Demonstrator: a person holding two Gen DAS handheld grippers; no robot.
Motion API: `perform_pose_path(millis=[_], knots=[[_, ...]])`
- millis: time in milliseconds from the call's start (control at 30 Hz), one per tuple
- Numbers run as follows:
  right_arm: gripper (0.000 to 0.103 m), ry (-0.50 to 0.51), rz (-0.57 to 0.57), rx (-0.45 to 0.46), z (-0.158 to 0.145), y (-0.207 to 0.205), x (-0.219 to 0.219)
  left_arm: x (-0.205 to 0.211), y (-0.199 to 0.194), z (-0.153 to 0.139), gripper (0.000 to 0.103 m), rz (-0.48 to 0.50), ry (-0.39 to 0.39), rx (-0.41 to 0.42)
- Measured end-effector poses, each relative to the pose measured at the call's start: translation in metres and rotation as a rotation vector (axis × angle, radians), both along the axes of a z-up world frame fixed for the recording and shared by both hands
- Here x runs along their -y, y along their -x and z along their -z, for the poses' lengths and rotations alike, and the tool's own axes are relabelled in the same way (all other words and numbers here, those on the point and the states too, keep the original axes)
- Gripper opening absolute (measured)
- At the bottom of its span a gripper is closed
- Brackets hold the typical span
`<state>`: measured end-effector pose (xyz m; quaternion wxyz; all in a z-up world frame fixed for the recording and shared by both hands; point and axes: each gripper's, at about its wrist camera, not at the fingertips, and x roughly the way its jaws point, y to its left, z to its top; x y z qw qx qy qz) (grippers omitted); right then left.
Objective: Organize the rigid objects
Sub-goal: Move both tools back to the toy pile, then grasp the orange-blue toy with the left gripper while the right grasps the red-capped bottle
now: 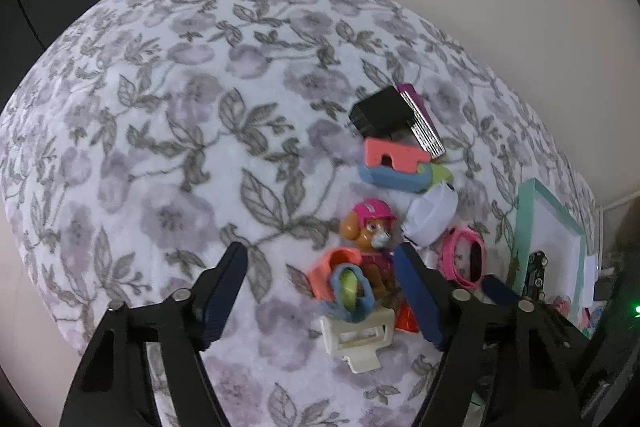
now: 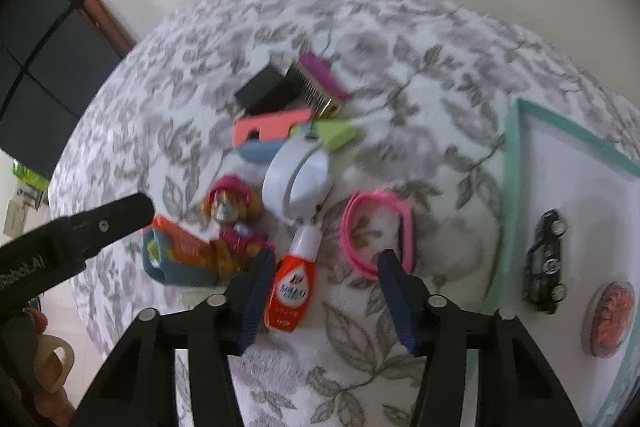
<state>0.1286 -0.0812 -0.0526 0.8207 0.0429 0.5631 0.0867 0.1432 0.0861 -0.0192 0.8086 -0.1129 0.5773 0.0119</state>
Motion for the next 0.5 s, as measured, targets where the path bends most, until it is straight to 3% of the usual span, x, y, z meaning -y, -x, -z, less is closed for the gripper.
perform_pose_path(millis=[233,300,500], knots=[[0.047,0.0,-0.062,-0.062,0.018,0.002,-0.015,0.015,0.0,0.016,0.055,0.045,-0.003,-0.049],[0.044,0.011,-0.071,-0.077,0.024,0.002,-0.017,0.017,0.0,0.023,0.045,0.046,0.004,-0.068],[0.035,-0.006,-0.088,-0.077,0.027,0.001,-0.024,0.019,-0.001,0.036,0.035,0.052,0.0,-0.094]])
